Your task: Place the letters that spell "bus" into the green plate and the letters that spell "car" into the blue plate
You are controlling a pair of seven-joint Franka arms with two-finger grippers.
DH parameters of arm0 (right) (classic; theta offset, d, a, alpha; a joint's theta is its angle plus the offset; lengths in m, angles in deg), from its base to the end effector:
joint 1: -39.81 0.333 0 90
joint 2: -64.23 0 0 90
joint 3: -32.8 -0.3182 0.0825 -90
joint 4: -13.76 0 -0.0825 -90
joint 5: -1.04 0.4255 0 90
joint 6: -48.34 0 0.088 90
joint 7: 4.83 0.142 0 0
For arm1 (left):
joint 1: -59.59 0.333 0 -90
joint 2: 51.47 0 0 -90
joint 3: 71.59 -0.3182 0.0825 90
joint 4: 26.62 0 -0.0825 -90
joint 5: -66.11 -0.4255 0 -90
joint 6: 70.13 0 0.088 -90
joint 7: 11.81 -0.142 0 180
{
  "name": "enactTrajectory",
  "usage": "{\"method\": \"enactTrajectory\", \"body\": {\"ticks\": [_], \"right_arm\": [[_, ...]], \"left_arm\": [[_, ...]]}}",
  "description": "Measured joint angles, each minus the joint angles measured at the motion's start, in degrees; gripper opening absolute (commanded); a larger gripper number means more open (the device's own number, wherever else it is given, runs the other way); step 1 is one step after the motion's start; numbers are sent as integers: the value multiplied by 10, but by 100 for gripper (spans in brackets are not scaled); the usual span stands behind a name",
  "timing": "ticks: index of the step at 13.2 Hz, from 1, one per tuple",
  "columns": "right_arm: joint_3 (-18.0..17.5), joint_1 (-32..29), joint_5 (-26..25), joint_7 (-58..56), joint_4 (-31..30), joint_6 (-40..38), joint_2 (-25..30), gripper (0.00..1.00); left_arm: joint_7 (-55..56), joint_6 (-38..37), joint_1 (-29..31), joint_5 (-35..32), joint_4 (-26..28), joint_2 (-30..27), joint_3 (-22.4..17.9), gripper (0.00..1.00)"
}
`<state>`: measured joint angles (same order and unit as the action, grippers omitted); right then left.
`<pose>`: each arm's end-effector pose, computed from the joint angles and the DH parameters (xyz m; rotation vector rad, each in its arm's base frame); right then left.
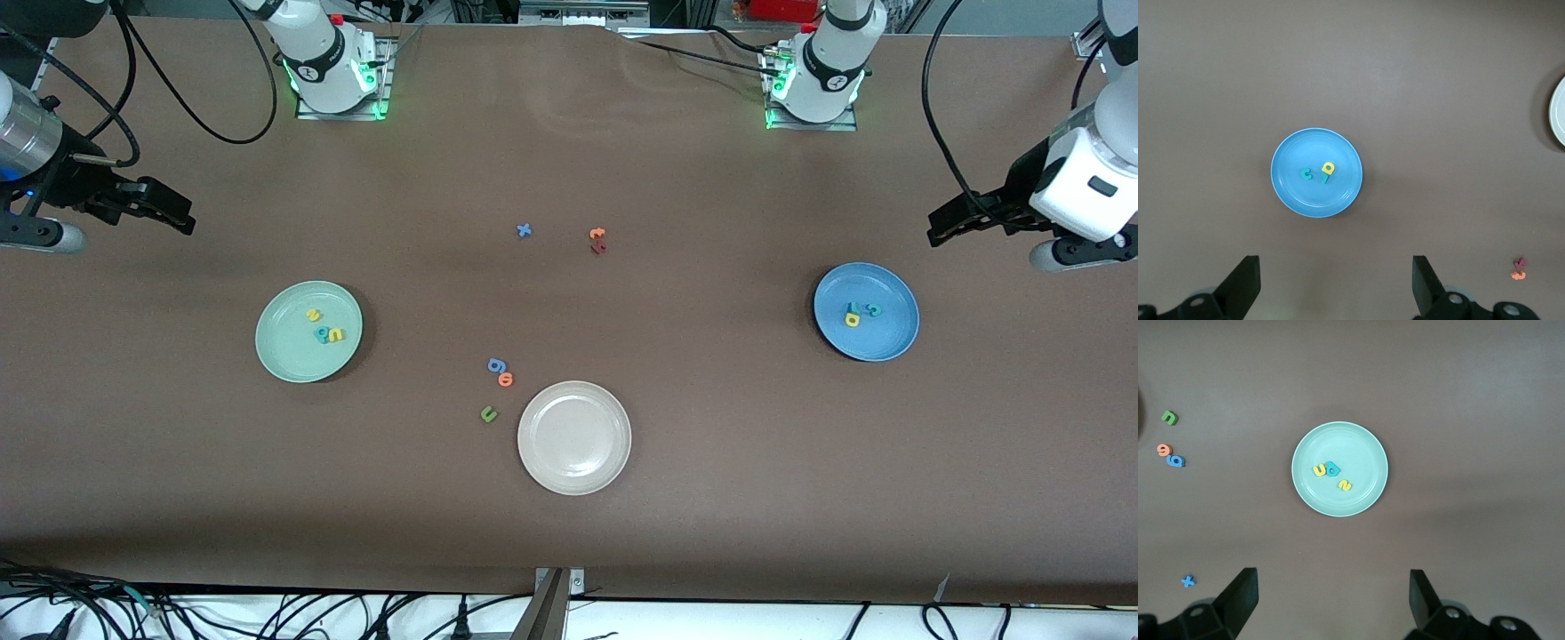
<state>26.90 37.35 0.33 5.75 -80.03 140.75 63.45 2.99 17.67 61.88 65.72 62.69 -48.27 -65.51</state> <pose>0.5992 0.0340 0.5532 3.1196 -0.1934 -0.0563 0.6036 -0.0375 0.5613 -3.1105 -0.2996 0.1261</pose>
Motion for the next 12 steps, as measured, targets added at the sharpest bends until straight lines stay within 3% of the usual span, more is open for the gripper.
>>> {"method": "enactTrajectory", "body": {"ticks": [8, 12], "right_arm": [[0, 0, 0, 0, 0, 0, 0, 100], [0, 0, 0, 0, 0, 0, 0, 100]], "left_arm": [[0, -4, 50, 23, 0, 6, -2, 100], [0, -4, 48, 28, 0, 7, 3, 100]]}}
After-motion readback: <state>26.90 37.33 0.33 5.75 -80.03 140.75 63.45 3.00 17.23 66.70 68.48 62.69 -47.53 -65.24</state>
